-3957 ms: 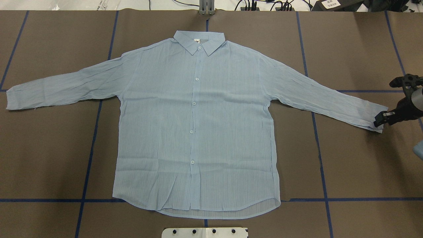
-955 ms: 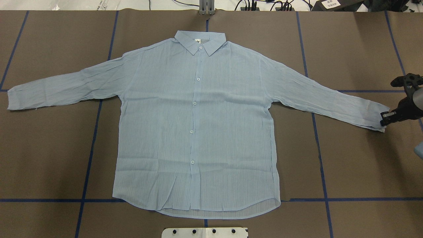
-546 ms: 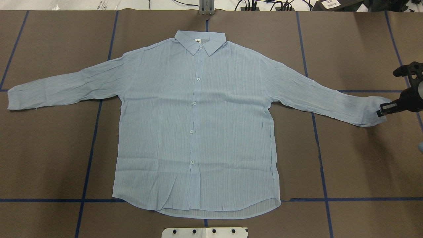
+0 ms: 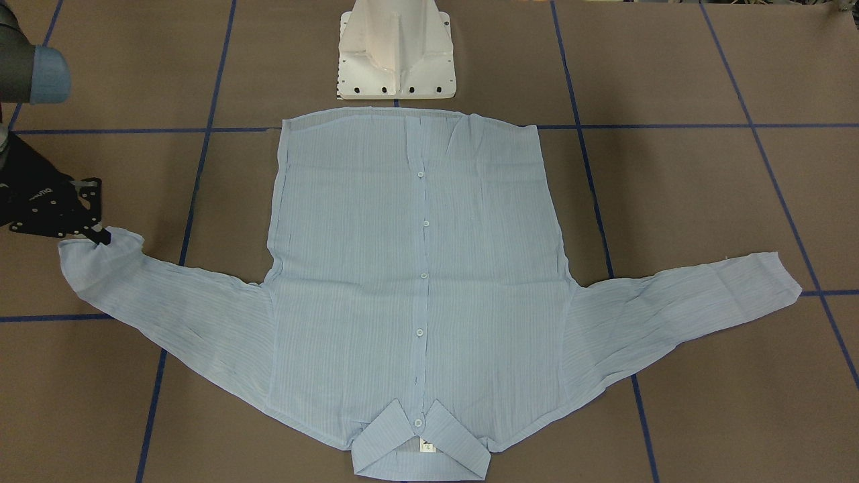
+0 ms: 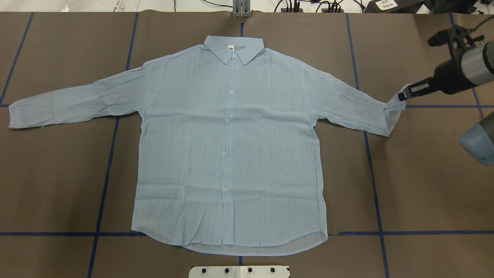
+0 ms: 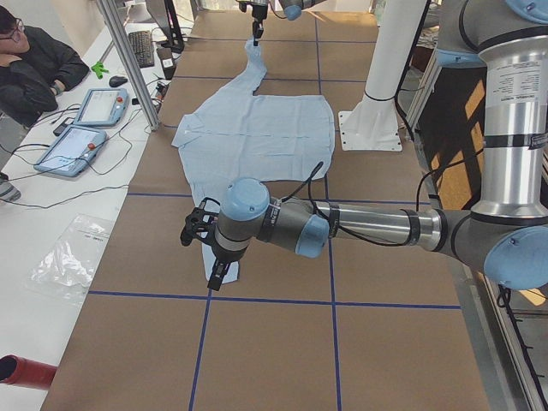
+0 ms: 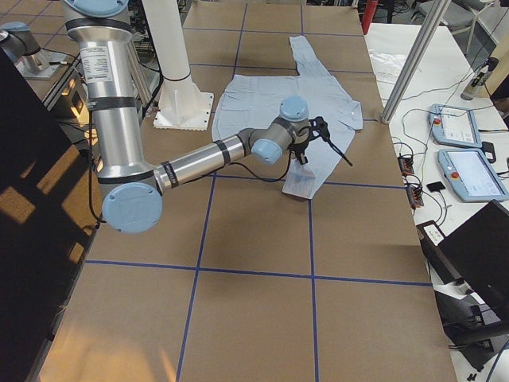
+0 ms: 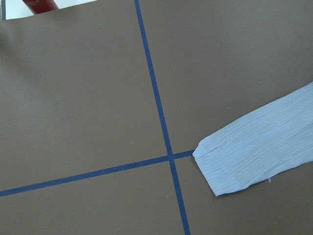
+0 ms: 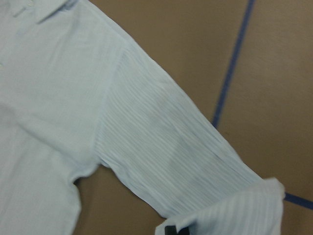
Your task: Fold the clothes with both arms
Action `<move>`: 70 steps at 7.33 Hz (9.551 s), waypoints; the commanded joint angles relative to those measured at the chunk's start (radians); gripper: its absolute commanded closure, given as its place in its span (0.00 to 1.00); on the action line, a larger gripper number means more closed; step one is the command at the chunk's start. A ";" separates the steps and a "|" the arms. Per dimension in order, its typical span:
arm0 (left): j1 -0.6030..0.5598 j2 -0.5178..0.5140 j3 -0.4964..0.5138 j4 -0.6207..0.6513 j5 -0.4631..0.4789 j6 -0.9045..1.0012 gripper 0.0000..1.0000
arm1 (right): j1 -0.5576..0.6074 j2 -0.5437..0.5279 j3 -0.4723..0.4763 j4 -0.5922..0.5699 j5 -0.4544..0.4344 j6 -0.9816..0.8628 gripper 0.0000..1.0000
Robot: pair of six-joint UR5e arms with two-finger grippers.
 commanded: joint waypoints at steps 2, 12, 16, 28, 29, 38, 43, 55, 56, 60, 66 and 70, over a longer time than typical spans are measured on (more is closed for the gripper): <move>0.000 0.000 0.012 0.000 0.002 0.005 0.01 | -0.141 0.495 -0.215 -0.179 -0.078 0.158 1.00; 0.000 0.000 0.026 0.000 0.002 0.000 0.01 | -0.363 0.991 -0.910 0.057 -0.327 0.174 1.00; 0.000 0.000 0.028 0.000 0.003 0.000 0.01 | -0.396 1.050 -0.984 0.109 -0.369 0.207 0.65; 0.001 -0.002 0.029 -0.002 0.005 -0.026 0.01 | -0.480 0.962 -1.033 0.169 -0.591 0.461 0.05; 0.001 -0.002 0.029 -0.002 0.006 -0.026 0.01 | -0.482 0.976 -1.068 0.169 -0.594 0.461 0.05; 0.001 0.000 0.042 -0.005 0.008 -0.023 0.01 | -0.498 1.044 -1.213 0.298 -0.646 0.455 0.08; 0.001 -0.002 0.075 -0.052 0.008 -0.023 0.01 | -0.512 1.045 -1.249 0.385 -0.646 0.456 0.08; 0.005 -0.023 0.068 -0.132 0.008 -0.169 0.01 | -0.476 1.125 -1.197 0.164 -0.660 0.461 0.04; 0.008 -0.032 0.065 -0.133 0.008 -0.193 0.01 | -0.477 1.098 -1.197 0.164 -0.678 0.458 0.04; 0.009 -0.044 0.068 -0.132 0.009 -0.196 0.01 | -0.500 1.093 -1.291 0.291 -0.688 0.445 0.04; 0.008 -0.044 0.068 -0.132 0.011 -0.193 0.01 | -0.517 1.100 -1.329 0.350 -0.689 0.444 0.05; 0.009 -0.043 0.072 -0.132 0.012 -0.186 0.01 | -0.523 1.116 -1.334 0.420 -0.695 0.445 0.05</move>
